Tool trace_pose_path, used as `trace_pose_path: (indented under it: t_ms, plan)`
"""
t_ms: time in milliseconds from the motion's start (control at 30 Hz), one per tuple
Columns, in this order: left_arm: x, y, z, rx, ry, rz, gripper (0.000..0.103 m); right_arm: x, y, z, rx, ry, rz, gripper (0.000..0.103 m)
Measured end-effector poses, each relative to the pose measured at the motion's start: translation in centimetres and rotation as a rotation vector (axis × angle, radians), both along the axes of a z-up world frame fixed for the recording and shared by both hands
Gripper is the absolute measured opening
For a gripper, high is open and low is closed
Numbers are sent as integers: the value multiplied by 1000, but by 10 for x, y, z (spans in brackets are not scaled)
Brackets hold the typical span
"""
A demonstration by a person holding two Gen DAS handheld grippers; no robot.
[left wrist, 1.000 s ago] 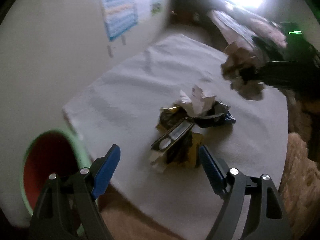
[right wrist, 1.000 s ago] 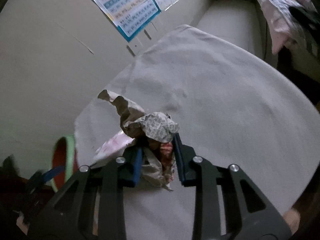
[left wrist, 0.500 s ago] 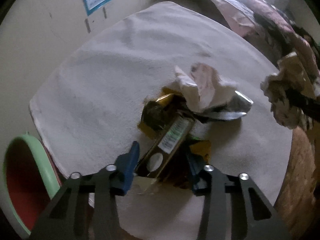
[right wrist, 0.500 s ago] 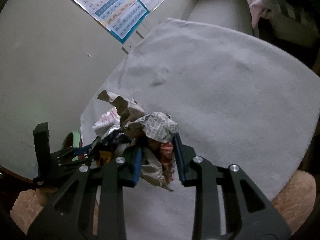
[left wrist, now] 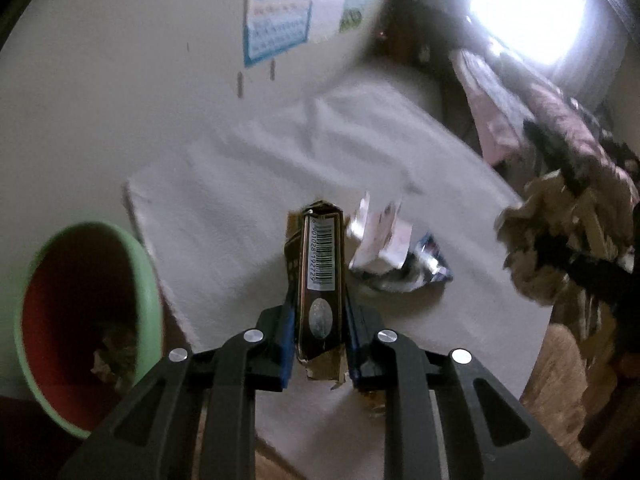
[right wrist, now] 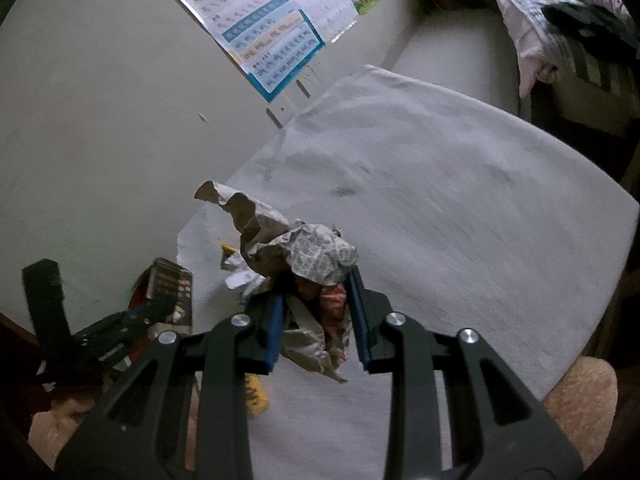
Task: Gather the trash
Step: 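Grasp the crumpled brown paper with the right tool while the left tool grasps the black barcode box, then carry the brown paper and black box over the green bucket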
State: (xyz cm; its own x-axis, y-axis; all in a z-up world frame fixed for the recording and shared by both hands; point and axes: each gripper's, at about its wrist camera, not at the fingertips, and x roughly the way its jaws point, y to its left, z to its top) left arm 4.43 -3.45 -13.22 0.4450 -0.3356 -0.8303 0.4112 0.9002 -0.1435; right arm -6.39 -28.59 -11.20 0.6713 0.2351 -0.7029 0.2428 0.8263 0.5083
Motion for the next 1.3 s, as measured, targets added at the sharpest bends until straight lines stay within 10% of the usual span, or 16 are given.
trace_pose_path:
  t_ms: [500, 1300]
  plan:
    - [-28, 18, 105, 10, -323, 147, 18, -7, 28, 79, -62, -163, 51, 29]
    - [-32, 55, 122, 52, -403, 245, 18, 7, 65, 110, -106, -211, 126, 29]
